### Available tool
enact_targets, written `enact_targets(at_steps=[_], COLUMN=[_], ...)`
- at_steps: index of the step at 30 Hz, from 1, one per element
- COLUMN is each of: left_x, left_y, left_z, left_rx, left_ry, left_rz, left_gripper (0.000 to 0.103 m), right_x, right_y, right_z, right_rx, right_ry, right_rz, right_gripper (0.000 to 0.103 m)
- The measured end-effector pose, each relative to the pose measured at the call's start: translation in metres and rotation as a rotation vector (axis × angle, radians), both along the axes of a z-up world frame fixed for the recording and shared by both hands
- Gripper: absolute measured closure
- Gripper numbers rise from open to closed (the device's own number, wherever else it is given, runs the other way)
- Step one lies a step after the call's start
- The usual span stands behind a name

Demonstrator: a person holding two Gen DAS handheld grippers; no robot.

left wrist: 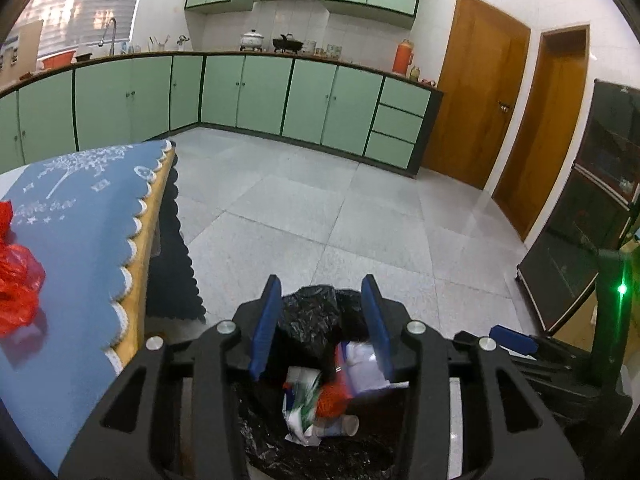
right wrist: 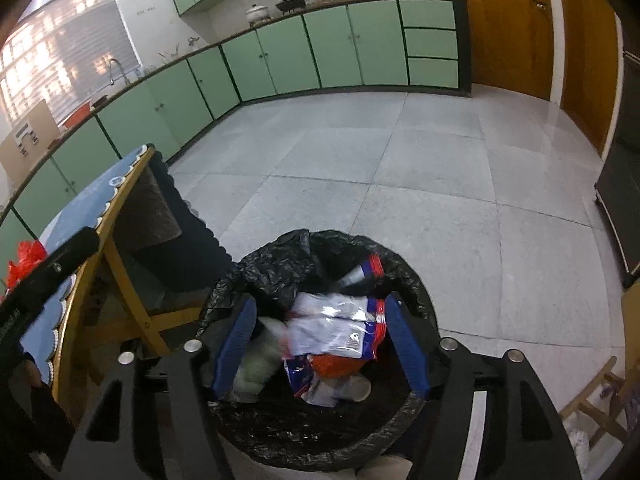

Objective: Collect trash
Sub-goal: 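Carry the snack bag and green carton over the bin and open both tools, then grasp the red plastic bag with both tools at two spots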

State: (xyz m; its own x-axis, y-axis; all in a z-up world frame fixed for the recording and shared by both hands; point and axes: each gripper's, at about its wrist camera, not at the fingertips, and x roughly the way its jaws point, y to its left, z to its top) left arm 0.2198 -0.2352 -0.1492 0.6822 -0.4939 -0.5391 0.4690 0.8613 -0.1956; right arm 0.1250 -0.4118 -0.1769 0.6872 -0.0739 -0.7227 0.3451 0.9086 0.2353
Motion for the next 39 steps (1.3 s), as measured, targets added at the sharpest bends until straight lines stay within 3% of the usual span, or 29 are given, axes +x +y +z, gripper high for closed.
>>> enact_targets(at_steps=[6, 10, 14, 19, 22, 28, 33, 39], left_x=[-0.01, -0.024, -0.038, -0.047, -0.048, -0.045, -0.041, -0.036], left_y=[0.029, 0.071, 0.137, 0.22, 0.26, 0.313, 0.334, 0.353], left_z=[0.037, 0.058, 0.072, 0.079, 0.078, 0.077, 0.074, 0.066], left_rx=[-0.024, -0.018, 0.016, 0.113, 0.144, 0.13, 0.114, 0.1], left_ry=[-0.075, -0.126, -0.165, -0.222, -0.213, -0.182, -0.163, -0.143], left_rz=[0.042, 0.088, 0.199, 0.381, 0.462, 0.571, 0.599, 0.627], left_gripper=[0.051, 0.046, 0.038, 0.037, 0.037, 0.037, 0.037, 0.037], right_x=[-0.01, -0.016, -0.012, 0.007, 0.023, 0.052, 0.087, 0.112], right_y=[0.022, 0.059, 0.11, 0.186, 0.231, 0.302, 0.336, 0.346], right_z=[0.038, 0.073, 0.101, 0.119, 0.12, 0.109, 0.079, 0.059], right_rx=[-0.048, -0.071, -0.079, -0.079, -0.075, -0.107, -0.103, -0.072], right_ry=[-0.086, -0.178, -0.248, -0.303, -0.322, -0.332, -0.242, -0.13], right_rz=[0.015, 0.072, 0.158, 0.306, 0.377, 0.434, 0.447, 0.468], right_gripper=[0.037, 0.028, 0.019, 0.017, 0.017, 0.019, 0.026, 0.031])
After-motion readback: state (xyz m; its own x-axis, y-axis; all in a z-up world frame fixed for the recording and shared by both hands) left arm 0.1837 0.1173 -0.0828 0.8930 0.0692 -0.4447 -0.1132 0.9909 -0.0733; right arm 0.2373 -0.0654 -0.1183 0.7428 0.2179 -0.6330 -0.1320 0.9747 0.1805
